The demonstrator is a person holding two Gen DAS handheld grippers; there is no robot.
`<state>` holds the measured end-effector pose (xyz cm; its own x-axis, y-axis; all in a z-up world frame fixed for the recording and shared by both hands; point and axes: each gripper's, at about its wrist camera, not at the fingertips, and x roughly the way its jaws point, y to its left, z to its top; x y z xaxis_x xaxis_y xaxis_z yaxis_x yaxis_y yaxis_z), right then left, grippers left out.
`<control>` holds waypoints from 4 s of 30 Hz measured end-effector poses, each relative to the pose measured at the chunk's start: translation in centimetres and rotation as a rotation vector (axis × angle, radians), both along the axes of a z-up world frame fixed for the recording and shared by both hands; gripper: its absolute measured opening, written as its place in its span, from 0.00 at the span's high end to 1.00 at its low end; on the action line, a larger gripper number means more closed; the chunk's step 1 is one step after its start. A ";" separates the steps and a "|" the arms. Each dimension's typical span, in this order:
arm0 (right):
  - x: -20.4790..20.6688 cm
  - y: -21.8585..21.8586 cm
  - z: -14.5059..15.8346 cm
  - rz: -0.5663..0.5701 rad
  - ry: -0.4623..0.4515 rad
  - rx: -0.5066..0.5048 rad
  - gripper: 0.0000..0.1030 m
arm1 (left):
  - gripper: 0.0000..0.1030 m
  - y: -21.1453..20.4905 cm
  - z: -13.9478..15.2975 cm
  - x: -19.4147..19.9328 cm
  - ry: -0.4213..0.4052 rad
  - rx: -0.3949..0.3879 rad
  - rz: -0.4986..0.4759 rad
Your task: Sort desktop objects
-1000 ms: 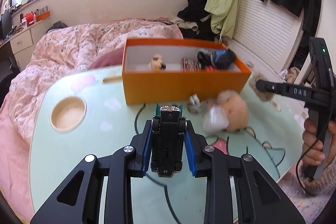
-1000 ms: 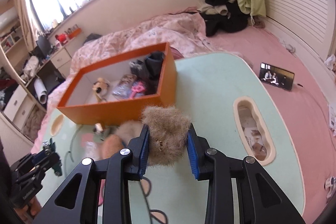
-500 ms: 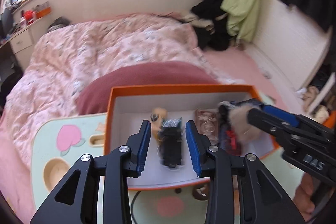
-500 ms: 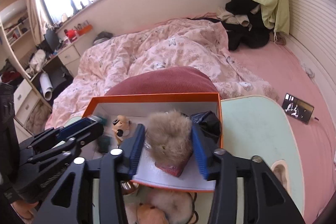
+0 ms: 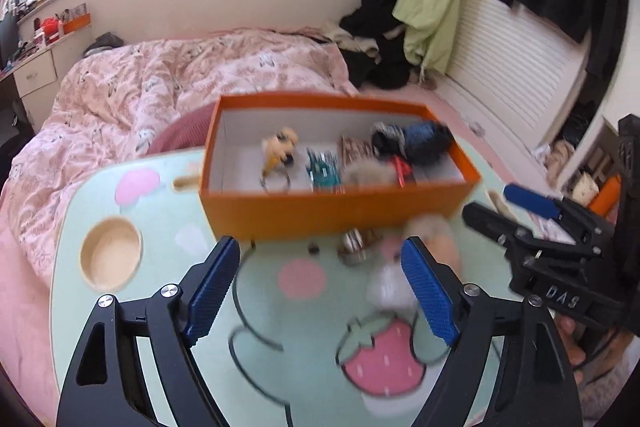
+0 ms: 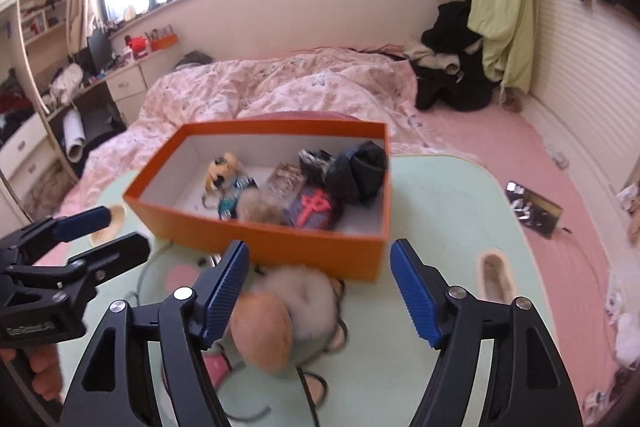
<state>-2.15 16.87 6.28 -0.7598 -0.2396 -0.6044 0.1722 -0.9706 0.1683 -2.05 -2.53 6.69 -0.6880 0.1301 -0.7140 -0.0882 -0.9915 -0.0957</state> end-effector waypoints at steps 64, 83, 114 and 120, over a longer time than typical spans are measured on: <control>2.0 -1.4 -3.2 0.131 -0.122 -0.158 0.37 | 0.00 2.9 -7.2 3.3 -0.074 -0.141 0.079; 4.1 1.5 -4.0 0.134 -0.117 -0.231 0.75 | 0.00 2.6 -6.9 3.1 -0.087 -0.137 0.108; 4.2 2.1 -3.8 0.124 -0.114 -0.218 0.74 | 0.67 1.5 -2.4 1.5 -0.002 -0.055 -0.046; 2.4 1.8 -0.2 0.127 -0.032 -0.209 0.74 | 0.67 0.9 1.1 -0.1 0.066 -0.033 -0.039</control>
